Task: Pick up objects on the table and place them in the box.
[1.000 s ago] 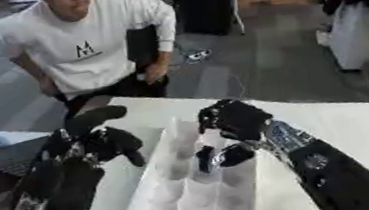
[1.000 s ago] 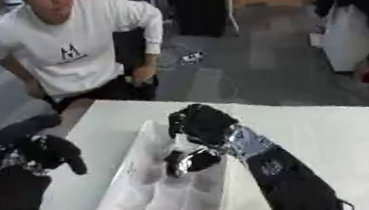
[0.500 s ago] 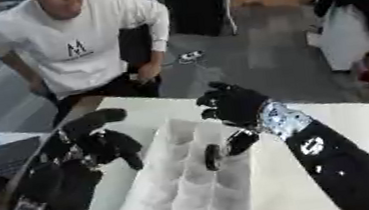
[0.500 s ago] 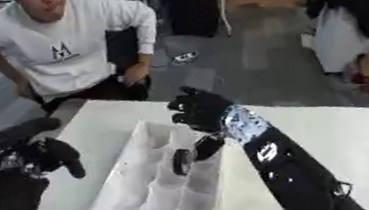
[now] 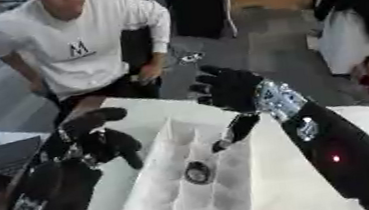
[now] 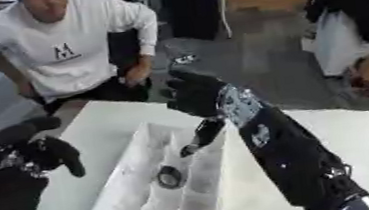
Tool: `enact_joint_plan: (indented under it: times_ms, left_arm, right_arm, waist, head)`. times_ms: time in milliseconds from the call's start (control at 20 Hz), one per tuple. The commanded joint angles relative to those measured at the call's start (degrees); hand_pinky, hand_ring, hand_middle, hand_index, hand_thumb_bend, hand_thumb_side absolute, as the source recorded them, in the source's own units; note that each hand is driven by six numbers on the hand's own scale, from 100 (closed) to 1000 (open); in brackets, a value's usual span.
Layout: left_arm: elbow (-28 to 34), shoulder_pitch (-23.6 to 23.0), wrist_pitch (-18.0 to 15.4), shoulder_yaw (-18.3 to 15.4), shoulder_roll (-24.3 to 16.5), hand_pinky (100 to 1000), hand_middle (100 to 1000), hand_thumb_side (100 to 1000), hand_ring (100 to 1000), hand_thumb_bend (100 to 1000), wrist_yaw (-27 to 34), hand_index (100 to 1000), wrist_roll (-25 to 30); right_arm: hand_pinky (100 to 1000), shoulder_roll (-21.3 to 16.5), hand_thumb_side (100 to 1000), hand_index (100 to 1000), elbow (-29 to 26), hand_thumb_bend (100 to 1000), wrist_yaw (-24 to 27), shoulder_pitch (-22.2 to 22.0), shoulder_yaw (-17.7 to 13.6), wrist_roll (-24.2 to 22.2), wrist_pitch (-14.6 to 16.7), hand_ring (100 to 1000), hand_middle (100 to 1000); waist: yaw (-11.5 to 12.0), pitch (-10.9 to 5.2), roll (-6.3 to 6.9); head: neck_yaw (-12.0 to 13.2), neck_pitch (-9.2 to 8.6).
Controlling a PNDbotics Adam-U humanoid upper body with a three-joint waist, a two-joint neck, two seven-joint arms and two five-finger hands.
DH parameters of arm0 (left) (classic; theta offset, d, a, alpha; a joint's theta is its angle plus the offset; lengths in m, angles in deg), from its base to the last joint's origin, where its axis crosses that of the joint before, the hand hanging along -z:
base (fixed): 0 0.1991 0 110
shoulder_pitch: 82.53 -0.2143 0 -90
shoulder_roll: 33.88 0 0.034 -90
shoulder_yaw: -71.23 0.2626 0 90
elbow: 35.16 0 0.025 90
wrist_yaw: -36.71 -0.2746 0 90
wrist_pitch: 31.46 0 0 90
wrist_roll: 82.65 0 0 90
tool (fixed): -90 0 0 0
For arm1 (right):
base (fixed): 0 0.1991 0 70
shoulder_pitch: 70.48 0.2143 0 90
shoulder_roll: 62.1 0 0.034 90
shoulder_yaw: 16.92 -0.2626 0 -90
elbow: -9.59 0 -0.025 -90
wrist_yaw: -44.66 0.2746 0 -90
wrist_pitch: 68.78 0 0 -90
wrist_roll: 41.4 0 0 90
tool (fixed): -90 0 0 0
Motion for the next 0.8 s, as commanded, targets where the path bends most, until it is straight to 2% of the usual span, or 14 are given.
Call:
enact_joint_plan:
  times_ms: [50,200,300,350,400,450,500,550,600,800]
  left_arm:
    - [1.2,0.7,0.2,-0.1,-1.3,559,834,700,652,272,0.3,875,0.0]
    - [1.2,0.5,0.3,-0.2,-1.2,559,834,701,652,272,0.2,875,-0.1]
    - [1.2,0.5,0.2,-0.4,-1.1,559,834,700,652,272,0.2,875,-0.3]
    - [1.2,0.4,0.1,-0.5,-1.1,559,834,701,652,272,0.2,875,-0.4]
    - [1.2,0.3,0.1,-0.6,-1.0,559,834,701,651,272,0.1,875,-0.4]
    - [1.2,0.2,0.0,-0.7,-1.0,558,834,702,651,271,0.0,875,-0.5]
    - [1.2,0.2,0.0,-0.8,-1.0,558,834,693,651,249,-0.1,875,-0.6]
    - [1.2,0.1,-0.1,-1.0,-1.0,557,834,707,650,270,-0.2,875,-0.8]
    - [1.2,0.0,-0.1,-1.1,-0.9,556,833,708,650,269,-0.3,875,-0.9]
    - [1.2,-0.3,-0.3,-1.5,-1.0,554,833,715,648,266,-0.9,875,-1.3]
  right_arm:
    - [1000,-1.0,1000,812,-0.1,712,-3.5,2.5,0.3,3.1,1.7,909,908]
    - [1000,-1.7,1000,787,-0.8,651,-3.7,1.7,-0.8,6.6,1.8,878,880]
    - [998,-3.2,1000,769,-3.5,611,3.2,-1.6,-2.0,10.4,2.2,831,847]
    - [934,-4.1,1000,759,-5.7,575,8.6,-3.8,-2.0,12.3,2.9,806,826]
    - [869,-5.0,1000,750,-8.5,578,15.1,-6.4,-1.6,13.7,3.7,778,802]
    - [752,-5.5,1000,744,-12.0,552,22.3,-9.3,-1.1,14.8,4.5,727,766]
    - [676,-5.8,1000,726,-16.1,571,30.4,-12.7,-0.4,15.8,5.2,680,730]
    - [621,-6.2,1000,716,-20.4,525,38.8,-16.0,0.6,16.4,5.8,645,701]
    - [565,-6.5,1000,720,-24.7,518,47.0,-19.3,1.4,16.5,5.8,614,680]
    - [446,-6.6,979,701,-42.6,445,75.0,-32.2,4.2,14.9,3.7,545,611]
  waist:
    - [0.0,-1.19,0.39]
    - [-0.1,-1.26,0.62]
    - [-0.3,-1.26,0.83]
    - [-0.4,-1.22,0.90]
    - [-0.5,-1.18,0.97]
    - [-0.7,-1.04,1.03]
    - [-0.9,-0.87,1.06]
    - [-1.2,-0.67,1.11]
    - [-1.4,-0.48,1.16]
    - [-2.4,0.38,1.44]
  head:
    - [0.5,0.19]
    - [0.9,0.15]
    - [1.2,-0.09]
    - [1.5,-0.23]
    - [1.8,-0.31]
    - [2.0,-0.51]
    - [2.3,-0.74]
    - [2.6,-0.97]
    - [2.9,-1.12]
    - [3.3,-2.78]
